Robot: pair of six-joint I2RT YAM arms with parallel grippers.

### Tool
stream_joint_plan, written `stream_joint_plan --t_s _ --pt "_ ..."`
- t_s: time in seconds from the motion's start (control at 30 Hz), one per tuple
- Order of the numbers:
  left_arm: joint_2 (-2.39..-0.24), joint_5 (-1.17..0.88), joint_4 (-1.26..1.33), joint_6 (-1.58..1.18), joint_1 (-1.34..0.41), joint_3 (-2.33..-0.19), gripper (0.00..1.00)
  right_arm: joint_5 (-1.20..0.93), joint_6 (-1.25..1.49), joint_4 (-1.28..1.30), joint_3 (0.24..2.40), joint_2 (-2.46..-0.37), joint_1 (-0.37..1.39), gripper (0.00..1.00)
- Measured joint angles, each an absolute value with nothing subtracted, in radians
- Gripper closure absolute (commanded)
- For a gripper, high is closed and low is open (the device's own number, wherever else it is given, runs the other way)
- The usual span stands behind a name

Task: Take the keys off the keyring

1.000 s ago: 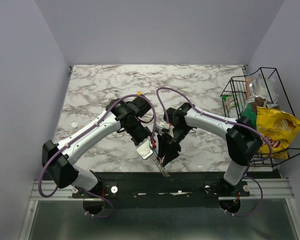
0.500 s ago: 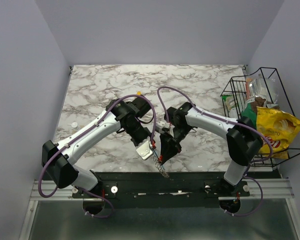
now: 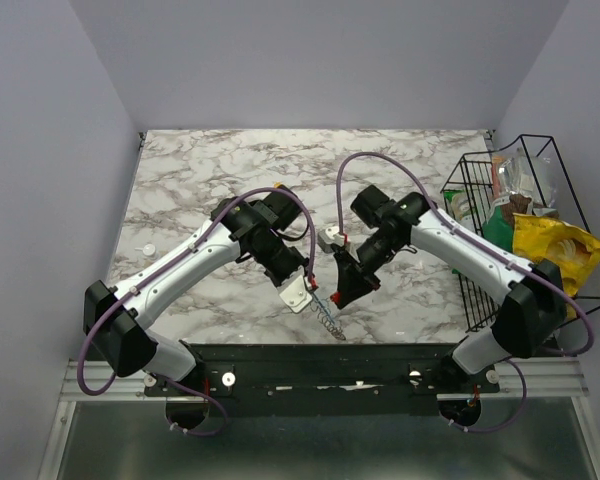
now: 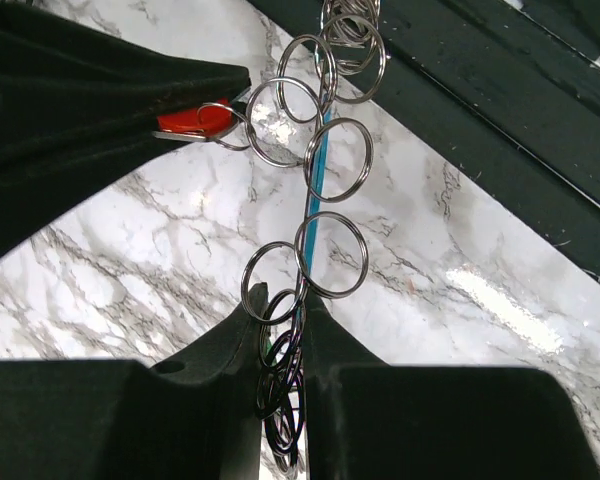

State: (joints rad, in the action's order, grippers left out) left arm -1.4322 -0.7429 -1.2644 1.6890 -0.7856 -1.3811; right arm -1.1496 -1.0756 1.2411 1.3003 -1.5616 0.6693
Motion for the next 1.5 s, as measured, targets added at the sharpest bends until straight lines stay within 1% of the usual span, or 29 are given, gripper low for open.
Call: stream_joint_plan --t_s 0.27,0.43,0.47,0.57,0.83,1.03,1.3,1.47,1.5 --pt "-1.421 -0.691 -1.139 1.454 -0.785 -1.369 1.0 -0.827 -0.812 1.042 1.289 -1.391 0.67 0.99" --pt "-1.414 -0.658 -1.085 1.28 -0.779 -1.385 0.99 -0.651 -0.737 0.969 1.289 -1.313 0.675 0.99" --pt "-1.409 -0.652 -1.075 1.242 -0.779 -1.39 0.98 -0.622 -0.73 0.958 1.289 -1.298 0.675 0.99" --pt "-1.39 -0.635 -1.046 1.15 -0.779 -1.401 0.98 -0.551 -0.712 0.931 1.291 -1.259 0.676 0.99" --pt "-1.327 -0.574 -0.956 0.898 -0.779 -1.443 1.0 -0.404 -0.685 0.862 1.333 -1.164 0.682 0.99" --pt "-1.311 -0.5 -0.921 0.755 -0.781 -1.55 1.0 -0.315 -0.673 0.78 1.397 -1.119 0.682 0.99" --pt "-1.328 -0.367 -0.915 0.64 -0.79 -1.633 1.0 -0.266 -0.683 0.772 1.528 -1.171 0.686 0.99" --pt "-1.439 -0.289 -1.032 0.643 -0.791 -1.775 1.0 -0.219 -0.711 0.807 1.569 -1.229 0.686 0.99" --pt "-1.448 -0.278 -1.054 0.642 -0.791 -1.785 0.95 -0.205 -0.716 0.807 1.569 -1.235 0.688 0.99"
